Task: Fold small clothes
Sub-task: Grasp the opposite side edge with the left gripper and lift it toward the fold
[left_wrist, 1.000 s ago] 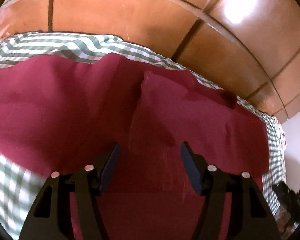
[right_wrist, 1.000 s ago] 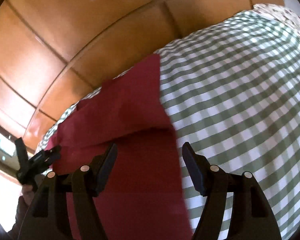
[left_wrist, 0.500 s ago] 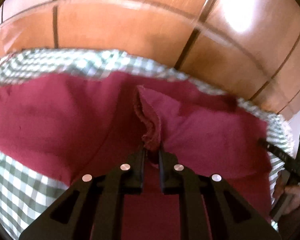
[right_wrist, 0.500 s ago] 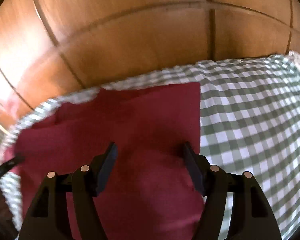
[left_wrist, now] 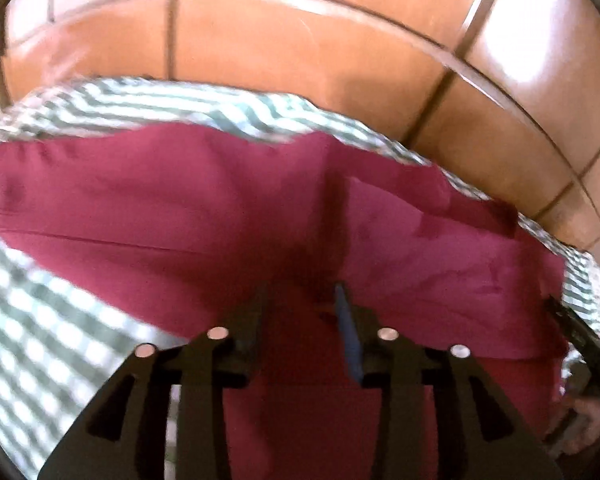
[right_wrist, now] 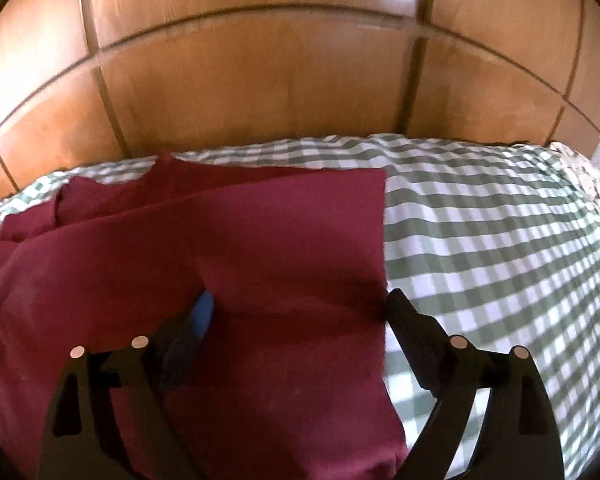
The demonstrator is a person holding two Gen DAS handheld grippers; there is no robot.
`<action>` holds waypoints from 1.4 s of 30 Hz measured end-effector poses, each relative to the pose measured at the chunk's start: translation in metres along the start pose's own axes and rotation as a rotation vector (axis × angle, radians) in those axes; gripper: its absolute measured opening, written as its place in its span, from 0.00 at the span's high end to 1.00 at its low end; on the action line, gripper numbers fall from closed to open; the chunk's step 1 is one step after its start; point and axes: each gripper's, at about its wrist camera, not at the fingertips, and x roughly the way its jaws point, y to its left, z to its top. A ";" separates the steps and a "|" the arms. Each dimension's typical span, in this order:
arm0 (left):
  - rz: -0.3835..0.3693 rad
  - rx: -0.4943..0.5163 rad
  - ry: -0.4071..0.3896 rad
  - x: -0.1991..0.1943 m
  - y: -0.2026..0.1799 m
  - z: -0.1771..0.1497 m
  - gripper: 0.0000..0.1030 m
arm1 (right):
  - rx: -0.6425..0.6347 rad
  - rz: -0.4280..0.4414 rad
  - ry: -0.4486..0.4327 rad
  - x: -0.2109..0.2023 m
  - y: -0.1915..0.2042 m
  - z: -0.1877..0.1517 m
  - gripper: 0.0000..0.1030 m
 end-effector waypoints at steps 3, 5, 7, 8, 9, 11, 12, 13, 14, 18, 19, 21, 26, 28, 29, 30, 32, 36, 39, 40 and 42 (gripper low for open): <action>-0.004 -0.055 -0.004 -0.012 0.021 -0.005 0.54 | -0.026 0.021 -0.040 -0.028 0.010 -0.011 0.15; -0.005 -0.091 0.006 -0.016 0.037 -0.010 0.51 | -0.036 0.054 -0.045 -0.041 0.017 -0.020 0.15; -0.016 -0.161 0.034 -0.020 0.062 -0.019 0.51 | -0.061 0.101 -0.040 -0.054 0.032 -0.033 0.15; -0.018 -0.184 0.040 -0.022 0.070 -0.023 0.52 | -0.081 0.115 -0.040 -0.060 0.041 -0.042 0.14; -0.022 -0.223 0.046 -0.025 0.085 -0.028 0.52 | -0.105 0.126 -0.035 -0.065 0.051 -0.051 0.14; -0.056 -0.293 0.052 -0.032 0.112 -0.038 0.53 | -0.149 0.145 -0.015 -0.069 0.069 -0.067 0.14; -0.068 -0.317 0.047 -0.033 0.122 -0.040 0.53 | -0.178 0.151 -0.008 -0.071 0.079 -0.076 0.14; -0.077 -0.349 0.032 -0.037 0.135 -0.043 0.53 | -0.206 0.151 -0.001 -0.071 0.088 -0.085 0.14; -0.095 -0.388 0.010 -0.042 0.153 -0.045 0.53 | -0.222 0.151 0.007 -0.070 0.093 -0.089 0.14; -0.073 -0.511 -0.059 -0.056 0.208 -0.043 0.53 | -0.234 0.127 0.009 -0.063 0.104 -0.109 0.11; -0.051 -0.536 -0.070 -0.058 0.221 -0.041 0.53 | -0.224 0.128 0.016 -0.061 0.103 -0.109 0.09; -0.031 -0.589 -0.092 -0.058 0.246 -0.036 0.53 | -0.201 0.142 0.030 -0.057 0.099 -0.108 0.07; -0.028 -0.726 -0.118 -0.050 0.300 -0.017 0.53 | -0.206 0.133 0.027 -0.056 0.101 -0.109 0.06; -0.023 -0.765 -0.131 -0.044 0.317 -0.008 0.55 | -0.212 0.124 0.028 -0.055 0.103 -0.109 0.06; -0.020 -0.783 -0.135 -0.042 0.326 -0.004 0.55 | -0.213 0.122 0.028 -0.055 0.103 -0.109 0.05; -0.022 -0.803 -0.139 -0.037 0.335 0.003 0.56 | -0.212 0.122 0.029 -0.055 0.102 -0.109 0.05; -0.016 -0.821 -0.140 -0.029 0.344 0.011 0.57 | -0.210 0.121 0.031 -0.054 0.102 -0.109 0.04; 0.035 -0.842 -0.137 -0.013 0.362 0.031 0.62 | -0.212 0.117 0.034 -0.054 0.103 -0.109 0.04; 0.099 -0.817 -0.115 -0.010 0.366 0.039 0.90 | -0.211 0.117 0.035 -0.054 0.103 -0.109 0.04; 0.091 -0.813 -0.110 -0.011 0.365 0.043 0.93 | -0.212 0.116 0.035 -0.054 0.103 -0.109 0.04; 0.076 -0.781 -0.137 -0.018 0.354 0.053 0.94 | -0.210 0.116 0.036 -0.053 0.103 -0.108 0.04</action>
